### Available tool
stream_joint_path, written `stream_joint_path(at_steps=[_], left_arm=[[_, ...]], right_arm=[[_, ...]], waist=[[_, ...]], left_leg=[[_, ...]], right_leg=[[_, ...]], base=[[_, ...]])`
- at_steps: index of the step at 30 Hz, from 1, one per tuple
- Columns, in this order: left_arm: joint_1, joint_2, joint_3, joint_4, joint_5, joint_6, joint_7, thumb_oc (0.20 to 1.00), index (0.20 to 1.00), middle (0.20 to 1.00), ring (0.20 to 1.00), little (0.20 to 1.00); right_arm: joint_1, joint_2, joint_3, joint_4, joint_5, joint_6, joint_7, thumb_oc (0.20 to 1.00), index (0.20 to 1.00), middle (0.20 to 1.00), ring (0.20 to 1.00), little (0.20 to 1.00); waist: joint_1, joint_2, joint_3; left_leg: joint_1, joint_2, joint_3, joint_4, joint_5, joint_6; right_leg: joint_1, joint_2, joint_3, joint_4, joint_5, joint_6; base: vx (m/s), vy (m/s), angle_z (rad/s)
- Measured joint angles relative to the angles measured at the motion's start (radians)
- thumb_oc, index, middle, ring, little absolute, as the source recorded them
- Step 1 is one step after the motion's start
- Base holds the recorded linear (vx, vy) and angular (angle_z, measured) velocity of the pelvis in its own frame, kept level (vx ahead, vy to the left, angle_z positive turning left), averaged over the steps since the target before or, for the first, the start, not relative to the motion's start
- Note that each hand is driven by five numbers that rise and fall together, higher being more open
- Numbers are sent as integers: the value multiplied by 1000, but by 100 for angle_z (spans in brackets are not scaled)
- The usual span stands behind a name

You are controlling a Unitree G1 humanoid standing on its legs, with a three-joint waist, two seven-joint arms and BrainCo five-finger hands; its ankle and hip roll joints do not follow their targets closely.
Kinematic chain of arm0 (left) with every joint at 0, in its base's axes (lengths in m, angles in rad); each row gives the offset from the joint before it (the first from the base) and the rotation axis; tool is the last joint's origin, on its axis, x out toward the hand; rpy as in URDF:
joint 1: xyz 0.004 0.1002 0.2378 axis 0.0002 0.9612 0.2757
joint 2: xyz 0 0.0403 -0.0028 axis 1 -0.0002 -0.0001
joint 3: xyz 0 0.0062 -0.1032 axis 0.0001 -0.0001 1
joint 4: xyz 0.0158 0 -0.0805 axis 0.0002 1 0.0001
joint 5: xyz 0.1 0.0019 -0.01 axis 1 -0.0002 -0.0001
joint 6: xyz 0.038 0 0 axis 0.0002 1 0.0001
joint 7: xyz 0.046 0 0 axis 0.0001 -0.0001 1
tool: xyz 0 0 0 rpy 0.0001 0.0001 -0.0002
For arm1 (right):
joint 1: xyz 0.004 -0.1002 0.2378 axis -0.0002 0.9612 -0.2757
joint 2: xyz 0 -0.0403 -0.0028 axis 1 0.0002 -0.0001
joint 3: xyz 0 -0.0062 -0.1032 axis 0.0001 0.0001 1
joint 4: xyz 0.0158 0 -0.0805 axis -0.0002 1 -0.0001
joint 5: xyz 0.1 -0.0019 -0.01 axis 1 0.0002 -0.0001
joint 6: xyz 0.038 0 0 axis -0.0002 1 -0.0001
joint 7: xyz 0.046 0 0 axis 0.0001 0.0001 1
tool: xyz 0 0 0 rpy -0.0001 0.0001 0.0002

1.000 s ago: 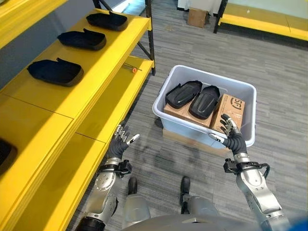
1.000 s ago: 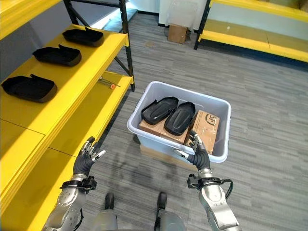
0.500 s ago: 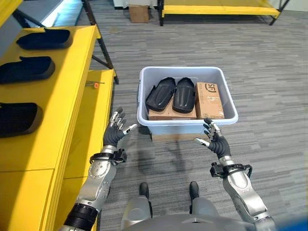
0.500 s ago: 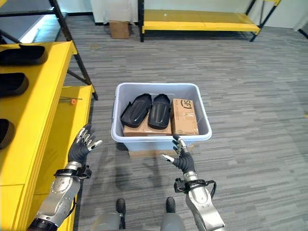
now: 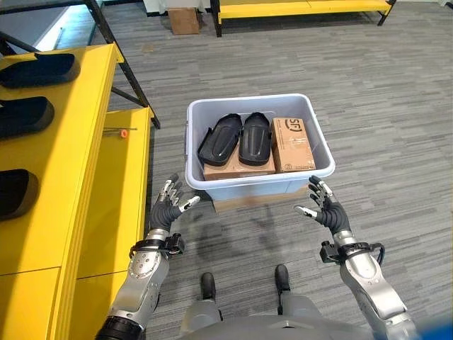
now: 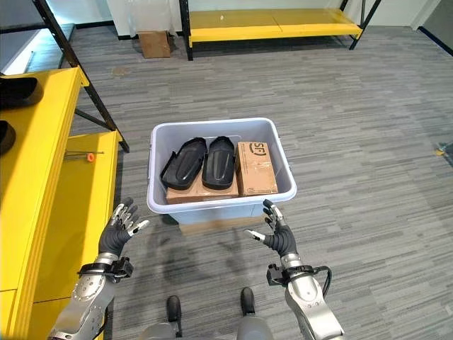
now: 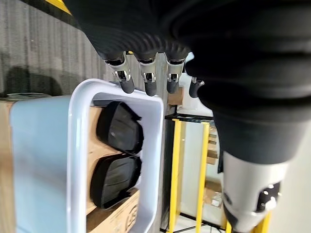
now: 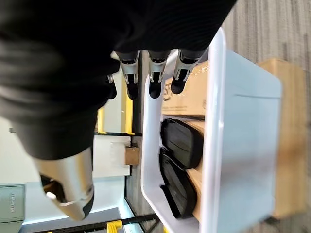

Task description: Move parts from the plastic box to the shelf.

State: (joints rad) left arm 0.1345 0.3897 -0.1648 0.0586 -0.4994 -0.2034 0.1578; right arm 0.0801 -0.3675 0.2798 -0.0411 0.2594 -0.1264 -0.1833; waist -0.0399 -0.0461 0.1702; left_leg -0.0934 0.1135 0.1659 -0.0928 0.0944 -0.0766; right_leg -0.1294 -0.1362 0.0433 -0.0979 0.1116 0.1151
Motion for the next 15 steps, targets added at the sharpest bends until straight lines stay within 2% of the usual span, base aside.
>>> stream_joint_path(at_steps=[4,8,11,13,14,15], left_arm=[[-44,-28,-15,1,0,-1,5,1000,1000,1000,1000,1000],[-73,-27,-32,2,0,0,14,1000,1000,1000,1000,1000],[-73,-21,-29,2,0,0,14,1000,1000,1000,1000,1000],[-73,-19,-29,3,0,1,10,1000,1000,1000,1000,1000],[-73,-13,-30,4,0,3,10,1000,1000,1000,1000,1000],[-80,-17,-35,7,1,4,3,1000,1000,1000,1000,1000]], right_arm=[[-76,4,8,3,-9,-1,-24,1000,1000,1000,1000,1000],[-78,3,22,7,-9,-1,-26,1000,1000,1000,1000,1000],[-80,5,24,7,-8,-1,-18,1000,1000,1000,1000,1000],[-73,4,18,7,-8,-1,-16,1000,1000,1000,1000,1000],[-71,6,11,8,-8,0,-14,1000,1000,1000,1000,1000],[-62,4,-3,7,-8,-1,-10,1000,1000,1000,1000,1000]], waist=[[7,19,25],[28,20,44],[55,21,50],[55,22,51],[62,22,52],[44,48,65]], left_leg=[[-14,7,-13,3,3,-2],[-32,4,-46,15,2,-3],[-33,-22,-80,43,-19,6],[-37,-33,-105,58,-31,21],[-41,-60,-121,76,-51,28],[-48,-80,-161,113,-71,51]], right_leg=[[-4,7,-9,0,3,-5],[3,4,-42,5,1,-9],[38,-19,-77,7,-16,-3],[46,-34,-95,21,-25,1],[43,-51,-103,57,-46,7],[4,-67,-104,179,-65,15]], base=[[16,-1,5],[95,72,25],[128,157,37],[133,257,32],[147,353,48],[88,339,43]])
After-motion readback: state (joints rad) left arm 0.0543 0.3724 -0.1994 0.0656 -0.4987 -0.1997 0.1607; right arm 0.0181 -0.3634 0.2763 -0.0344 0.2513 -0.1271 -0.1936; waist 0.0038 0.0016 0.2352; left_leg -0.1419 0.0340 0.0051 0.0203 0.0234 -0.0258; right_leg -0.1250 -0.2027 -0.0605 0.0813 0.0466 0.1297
